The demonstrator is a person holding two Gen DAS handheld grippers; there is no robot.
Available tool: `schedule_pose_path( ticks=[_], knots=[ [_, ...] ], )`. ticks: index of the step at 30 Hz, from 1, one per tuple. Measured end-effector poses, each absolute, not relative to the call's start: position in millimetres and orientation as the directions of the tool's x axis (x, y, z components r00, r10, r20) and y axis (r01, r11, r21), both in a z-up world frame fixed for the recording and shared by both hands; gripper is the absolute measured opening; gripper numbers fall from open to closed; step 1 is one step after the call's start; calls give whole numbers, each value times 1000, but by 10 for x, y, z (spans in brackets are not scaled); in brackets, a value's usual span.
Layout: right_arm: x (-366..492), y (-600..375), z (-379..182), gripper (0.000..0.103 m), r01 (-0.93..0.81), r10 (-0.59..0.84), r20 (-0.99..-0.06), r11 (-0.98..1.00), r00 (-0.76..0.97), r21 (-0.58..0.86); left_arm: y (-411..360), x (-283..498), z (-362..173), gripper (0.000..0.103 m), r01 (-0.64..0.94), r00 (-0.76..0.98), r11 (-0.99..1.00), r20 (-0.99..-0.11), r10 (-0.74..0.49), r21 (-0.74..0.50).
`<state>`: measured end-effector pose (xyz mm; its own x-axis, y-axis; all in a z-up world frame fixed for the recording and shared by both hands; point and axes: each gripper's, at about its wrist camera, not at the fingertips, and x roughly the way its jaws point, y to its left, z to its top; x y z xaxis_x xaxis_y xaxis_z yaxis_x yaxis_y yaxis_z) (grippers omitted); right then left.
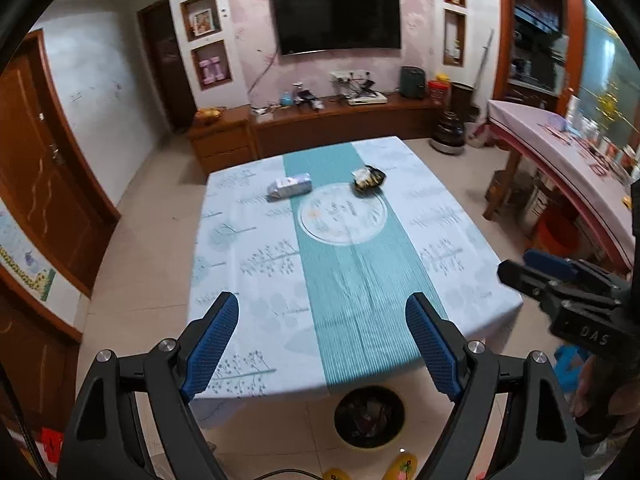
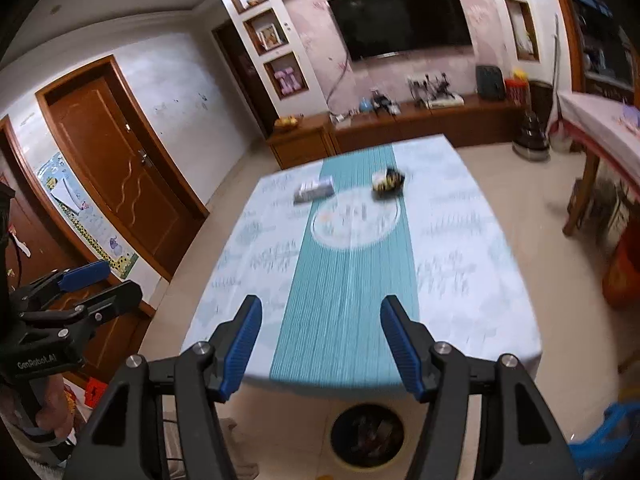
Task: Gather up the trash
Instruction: 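Raise both tools back toward the table, then grasp the lavender milk carton with the left gripper while the right grasps the black-gold wrapper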
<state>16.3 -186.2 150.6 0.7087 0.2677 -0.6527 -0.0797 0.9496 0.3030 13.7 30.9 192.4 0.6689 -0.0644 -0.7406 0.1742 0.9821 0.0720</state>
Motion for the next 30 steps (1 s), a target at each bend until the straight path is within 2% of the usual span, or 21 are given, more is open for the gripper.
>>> schedule_pose_path(
  ticks=[10,18,23,30],
  knots=[
    [830,-2074,1727,62,-104,274,-606,948,747,302,476,887,2144,84,121,683,975,-729,55,187],
    [1662,-2137,1669,62,-26,209,-627,957,750,288,750,2036,2127,84,240,682,931,-731,40,274],
    [2371,-2235,1445,62,100,142,-674,946,725,308,838,3016,1822,84,389,613,874,-790,-9,292],
    [3339,-2350,810,62,282,115,-764,886,635,368,604,4237,915,84,612,472,732,-881,-36,299]
  ],
)
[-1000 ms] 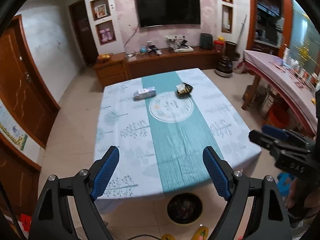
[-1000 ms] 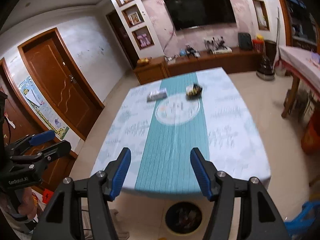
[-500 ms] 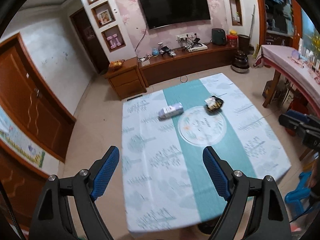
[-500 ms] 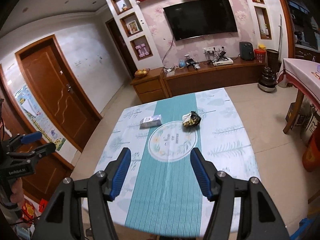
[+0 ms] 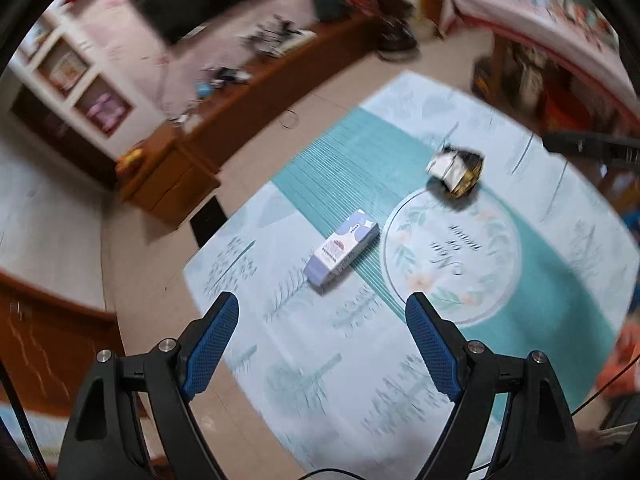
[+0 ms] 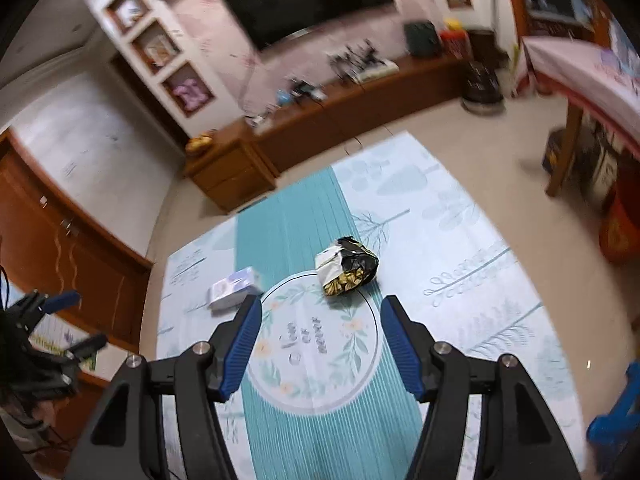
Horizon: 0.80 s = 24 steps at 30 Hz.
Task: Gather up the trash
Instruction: 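Grasp the lavender milk carton with the left gripper while the right grasps the black-gold wrapper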
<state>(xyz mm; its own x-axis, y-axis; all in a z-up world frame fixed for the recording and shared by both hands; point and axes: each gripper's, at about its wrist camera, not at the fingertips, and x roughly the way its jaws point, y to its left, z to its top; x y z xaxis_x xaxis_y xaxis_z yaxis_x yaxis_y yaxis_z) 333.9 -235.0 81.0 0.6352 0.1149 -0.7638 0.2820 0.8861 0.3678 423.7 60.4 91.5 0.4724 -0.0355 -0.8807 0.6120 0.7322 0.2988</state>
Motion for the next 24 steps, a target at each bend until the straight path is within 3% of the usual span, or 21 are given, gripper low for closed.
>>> schedule_pose_path(
  ticks=[8,21,22,24],
  knots=[
    [4041,-2482,128,62,393,112,-825,838,554,378,267,4989,-193,84,732,326,635,-945,-8,247],
    [4455,-2576,-476,62,504,148,-854,752,500,425,169,5426,-889,83,749,191,647,-982,3,147],
    [4469,-2582,-512,62,509,150,-852,745,502,431,157,5445,-919,82,749,188,646,-982,3,146],
    [4482,-2596,-567,62,516,173,-842,722,511,461,148,5479,-1000,60,744,168,654,-986,12,135]
  ],
)
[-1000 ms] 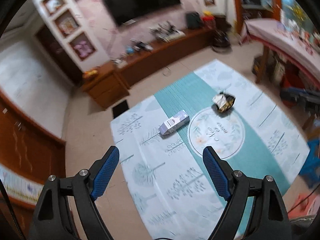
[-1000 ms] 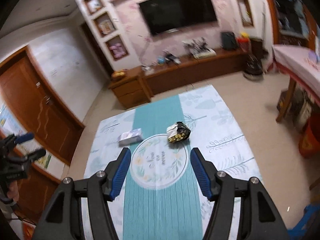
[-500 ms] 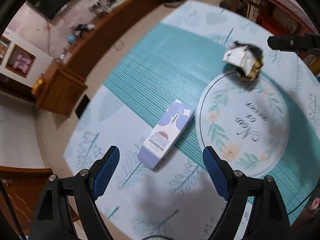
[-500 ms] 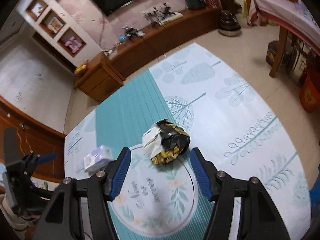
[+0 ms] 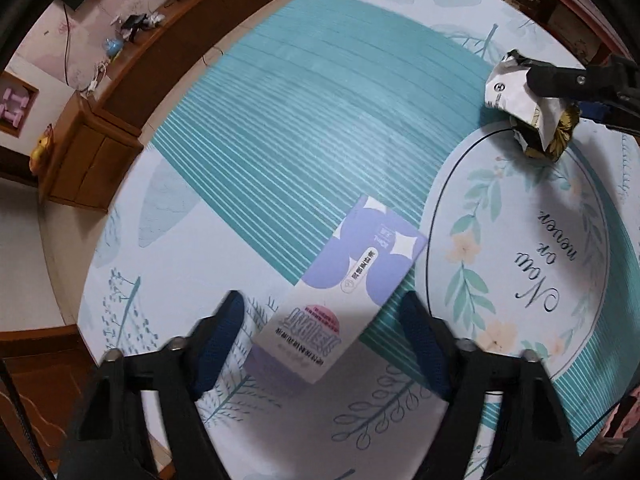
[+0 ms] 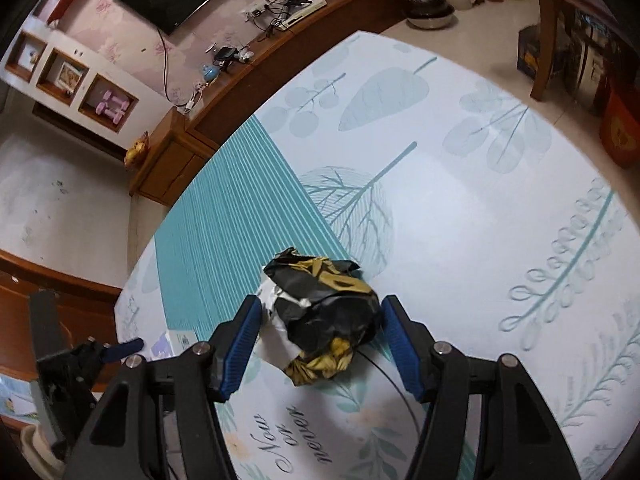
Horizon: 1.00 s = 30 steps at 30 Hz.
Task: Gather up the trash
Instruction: 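Grasp the lavender milk carton with the left gripper while the right grasps the black-gold wrapper, then carry the carton and wrapper down to the bin and open both grippers over it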
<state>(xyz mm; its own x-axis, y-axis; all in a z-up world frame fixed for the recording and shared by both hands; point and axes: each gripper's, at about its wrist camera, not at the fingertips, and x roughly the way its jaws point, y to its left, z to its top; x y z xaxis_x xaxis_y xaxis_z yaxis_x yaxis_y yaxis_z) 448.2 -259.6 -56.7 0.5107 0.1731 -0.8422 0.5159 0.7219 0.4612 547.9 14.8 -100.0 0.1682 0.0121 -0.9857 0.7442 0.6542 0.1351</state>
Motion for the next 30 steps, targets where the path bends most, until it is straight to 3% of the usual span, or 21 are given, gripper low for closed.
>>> schedule_pose_path(
  ticks=[4,9,14,30],
  knots=[
    [4470,-2572,-650,55,531,206,-825,678,527,508,197,5590,-1026,37,701,127,710,-992,-22,74],
    [4333,-2485,-597,47,539,183,-828,681,530,495,284,5581,-980,36,634,96,773,-995,-41,29],
    [4045,-2449,-452,46,548,169,-827,676,537,493,324,5406,-790,36,571,42,818,-993,-115,-71],
    [2631,-2202,100,46,481,188,-833,741,521,469,292,3565,154,36,537,74,830,-971,-226,-152]
  ],
)
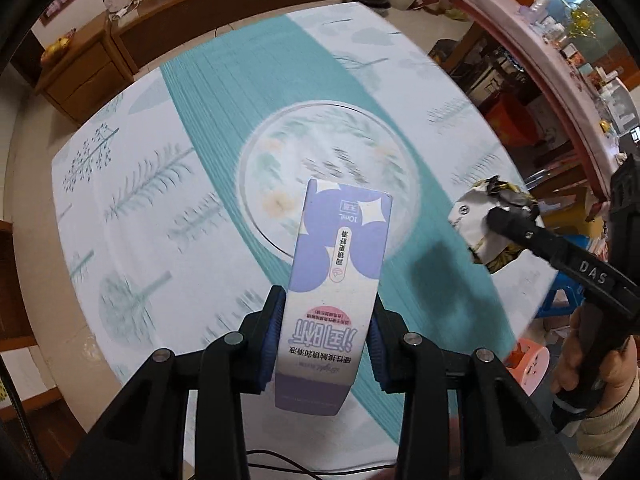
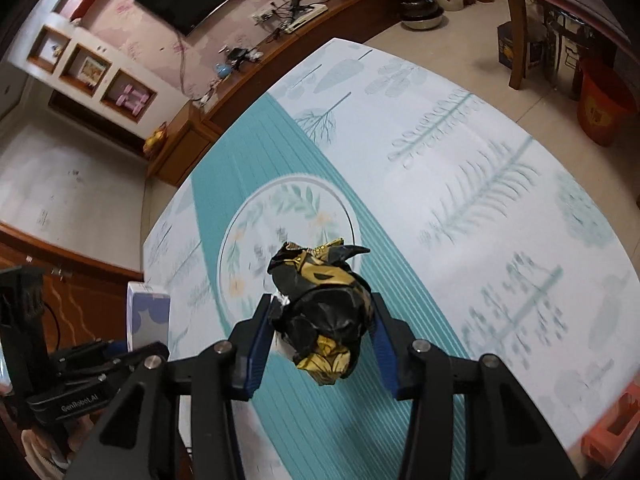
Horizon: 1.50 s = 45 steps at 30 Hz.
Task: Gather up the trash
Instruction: 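Carry the carton and wrapper down to the bin and open both grippers over it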
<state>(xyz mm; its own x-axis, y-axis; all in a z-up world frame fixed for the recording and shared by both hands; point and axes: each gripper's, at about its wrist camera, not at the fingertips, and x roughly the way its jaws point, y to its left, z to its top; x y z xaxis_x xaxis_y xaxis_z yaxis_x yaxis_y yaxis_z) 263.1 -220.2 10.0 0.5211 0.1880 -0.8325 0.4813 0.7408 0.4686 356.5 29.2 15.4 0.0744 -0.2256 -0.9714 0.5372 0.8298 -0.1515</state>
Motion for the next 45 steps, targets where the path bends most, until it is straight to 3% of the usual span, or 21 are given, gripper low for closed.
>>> schedule_pose_path(
  ticks=[17,30,37,45],
  knots=[
    [731,-2579,417,45,229,316,-776,835,545,501,-351,1151,420,36,370,178,922,-965,-192,-115],
    [-276,-2672,164,45,189,375,-805,845,459,501,-553,103,206,36,344,119,937,-986,-114,-67],
    [-505,-2528,-201,45,234,378,-832,837,406,495,-514,-169,-231,36,364,53,929,-994,-94,-68],
    [-637,-2327,-975,46,317,326,-883,843,338,433,-408,-422,-1198,36,367,-46,923,-993,-107,-116]
  ],
)
